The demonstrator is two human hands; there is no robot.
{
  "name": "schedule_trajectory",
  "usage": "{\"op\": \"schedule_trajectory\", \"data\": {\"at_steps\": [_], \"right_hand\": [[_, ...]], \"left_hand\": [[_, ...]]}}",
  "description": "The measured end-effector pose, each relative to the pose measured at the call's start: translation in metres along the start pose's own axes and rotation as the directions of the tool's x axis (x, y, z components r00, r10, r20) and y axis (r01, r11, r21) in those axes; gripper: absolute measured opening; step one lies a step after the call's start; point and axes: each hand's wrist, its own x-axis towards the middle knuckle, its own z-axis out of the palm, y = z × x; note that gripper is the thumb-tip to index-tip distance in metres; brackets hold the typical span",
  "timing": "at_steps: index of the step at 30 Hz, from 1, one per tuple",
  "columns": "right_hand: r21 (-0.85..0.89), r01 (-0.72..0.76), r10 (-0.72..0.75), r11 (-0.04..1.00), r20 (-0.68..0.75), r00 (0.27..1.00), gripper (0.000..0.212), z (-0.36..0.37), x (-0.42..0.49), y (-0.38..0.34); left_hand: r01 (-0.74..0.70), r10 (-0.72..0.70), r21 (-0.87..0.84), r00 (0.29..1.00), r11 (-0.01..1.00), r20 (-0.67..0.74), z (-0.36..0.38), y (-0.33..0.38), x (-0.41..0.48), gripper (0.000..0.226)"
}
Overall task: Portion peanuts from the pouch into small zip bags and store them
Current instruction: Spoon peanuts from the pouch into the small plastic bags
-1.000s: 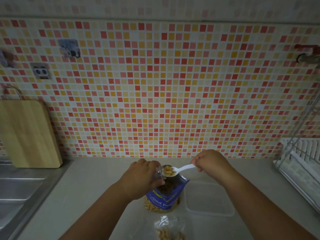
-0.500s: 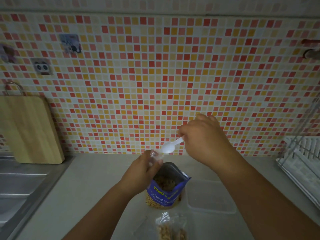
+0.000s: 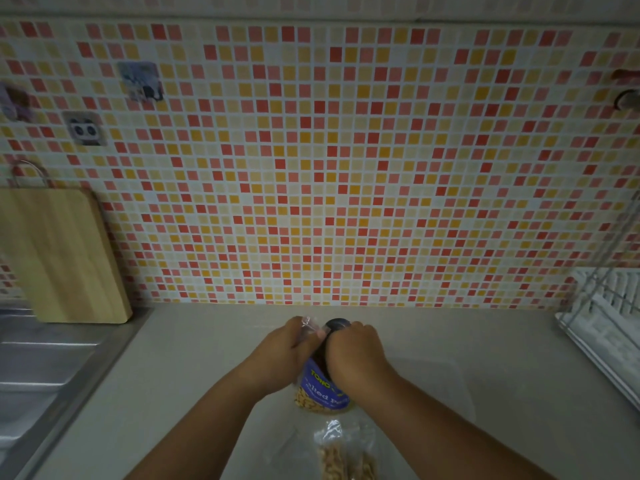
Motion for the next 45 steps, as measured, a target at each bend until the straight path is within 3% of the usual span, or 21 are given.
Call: {"op": "schedule_trajectory", "data": {"at_steps": [7,12,18,22,24,26,29,34,39,42,45], "right_hand": [[0.26,-0.298,0.248,0.918,0.211,0.946,0.046,0.014,0.013,-0.005],[0.297,-0.305,0.293,0.905,0.086,0.952,0.034,0.008,0.005,0.007],[0.488,-0.449,0.409,0.749,0.193,0.892,0.019,0.011,0.007,0.038],[0.611,-0.376,0.361,0.696,0.155,0.92,0.023,0.012,0.001,0.063],[0.529,-0.316,0.29,0.788,0.135,0.948,0.027,0.011,-0.004,0.074],[0.321,-0.335,0.241,0.886,0.298,0.923,0.032,0.004,0.002,0.081],[0.257,-0.388,0.277,0.885,0.379,0.883,0.039,-0.023,0.0,0.082],[0.057,-0.293,0.247,0.955,0.399,0.883,0.047,-0.049,-0.006,0.094],[0.042,-0.295,0.259,0.954,0.378,0.889,0.05,-0.068,-0.007,0.098],[-0.058,-0.241,0.244,0.969,0.396,0.885,0.052,-0.07,-0.004,0.096],[0.053,-0.336,0.295,0.94,0.365,0.883,0.049,-0.066,0.003,0.091]], "left_hand": [[-0.005,0.005,-0.021,1.0,1.0,0.003,0.002,0.0,0.0,0.036],[0.0,0.0,-0.004,1.0,1.0,0.02,0.0,0.0,0.0,0.036],[0.014,-0.011,-0.049,0.999,0.999,0.05,-0.007,-0.001,-0.001,0.039],[-0.01,0.008,-0.041,0.999,0.999,-0.043,-0.018,0.001,0.0,0.039],[-0.045,0.046,0.022,0.996,0.999,-0.07,-0.022,0.001,0.001,0.038],[-0.097,0.105,0.112,0.992,0.989,-0.064,-0.025,0.002,0.001,0.038],[-0.162,0.174,0.234,0.984,0.959,-0.03,-0.025,0.001,0.001,0.038],[-0.217,0.211,0.413,0.976,0.884,0.062,-0.02,-0.001,0.001,0.049],[-0.27,0.257,0.55,0.961,0.79,0.104,-0.014,0.008,0.001,0.052],[-0.28,0.26,0.577,0.958,0.767,0.119,-0.011,0.008,0.003,0.054],[-0.295,0.269,0.603,0.954,0.741,0.136,-0.008,0.006,0.006,0.056]]}}
